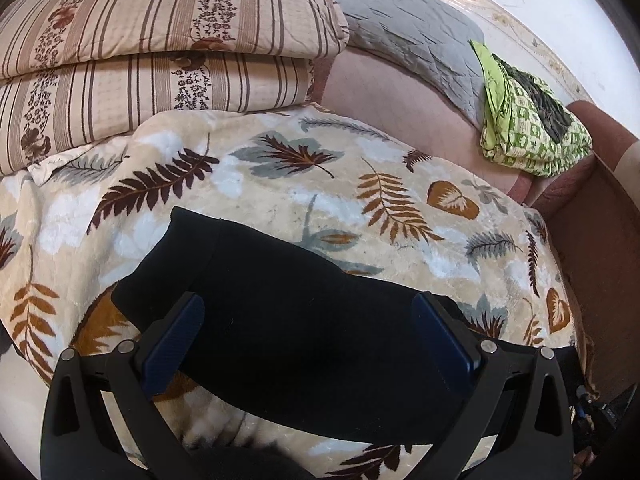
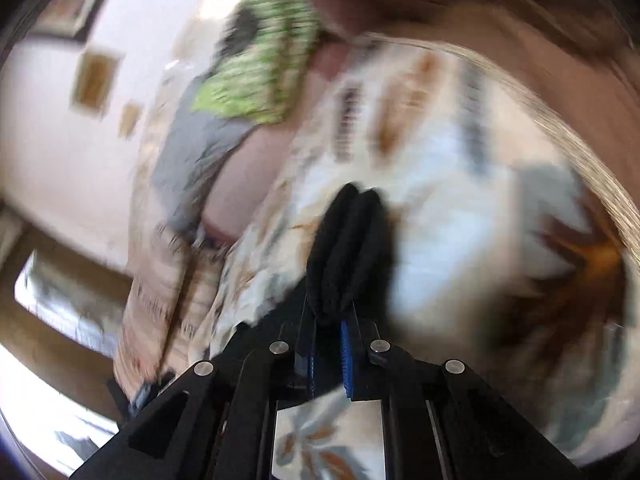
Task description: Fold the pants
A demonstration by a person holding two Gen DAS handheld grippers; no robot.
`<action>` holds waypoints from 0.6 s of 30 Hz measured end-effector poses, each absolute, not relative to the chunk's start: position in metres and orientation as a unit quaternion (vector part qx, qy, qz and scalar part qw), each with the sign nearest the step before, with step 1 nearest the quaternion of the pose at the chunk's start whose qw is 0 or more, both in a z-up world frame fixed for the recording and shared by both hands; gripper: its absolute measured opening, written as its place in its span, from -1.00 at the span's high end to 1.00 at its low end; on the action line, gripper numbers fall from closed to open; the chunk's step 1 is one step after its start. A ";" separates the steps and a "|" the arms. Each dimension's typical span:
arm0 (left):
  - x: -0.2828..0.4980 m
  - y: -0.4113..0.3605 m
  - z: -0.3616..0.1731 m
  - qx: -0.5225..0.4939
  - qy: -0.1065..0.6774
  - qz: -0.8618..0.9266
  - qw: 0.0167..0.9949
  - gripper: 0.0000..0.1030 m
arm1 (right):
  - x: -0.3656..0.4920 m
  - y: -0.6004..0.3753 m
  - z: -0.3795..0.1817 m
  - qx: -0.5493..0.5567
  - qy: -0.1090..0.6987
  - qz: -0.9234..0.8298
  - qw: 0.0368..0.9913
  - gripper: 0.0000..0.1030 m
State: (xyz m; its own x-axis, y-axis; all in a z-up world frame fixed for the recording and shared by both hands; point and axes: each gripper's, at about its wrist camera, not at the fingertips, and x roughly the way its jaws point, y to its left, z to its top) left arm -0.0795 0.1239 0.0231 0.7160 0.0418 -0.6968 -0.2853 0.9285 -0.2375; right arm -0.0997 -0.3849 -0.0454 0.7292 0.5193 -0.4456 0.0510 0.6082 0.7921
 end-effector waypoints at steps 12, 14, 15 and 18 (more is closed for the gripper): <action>-0.086 0.140 0.020 -0.216 0.354 0.085 0.906 -1.00 | -0.067 -0.243 -0.028 0.350 0.391 0.272 0.807 0.83; -0.085 0.140 0.019 -0.215 0.356 0.085 0.906 -1.00 | -0.062 -0.215 -0.022 0.329 0.397 0.295 0.804 0.84; -0.085 0.140 0.019 -0.214 0.356 0.084 0.906 -1.00 | -0.058 -0.197 -0.021 0.312 0.403 0.307 0.804 0.84; -0.085 0.141 0.018 -0.213 0.357 0.079 0.906 -1.00 | -0.048 -0.161 -0.024 0.277 0.423 0.319 0.801 0.84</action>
State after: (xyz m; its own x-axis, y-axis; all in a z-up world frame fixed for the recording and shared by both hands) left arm -0.0846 0.1410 0.0179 0.7324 -0.0084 -0.6808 -0.2961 0.8965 -0.3295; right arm -0.0475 -0.1615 -0.0245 0.4377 0.7461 -0.5017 -0.2772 0.6428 0.7141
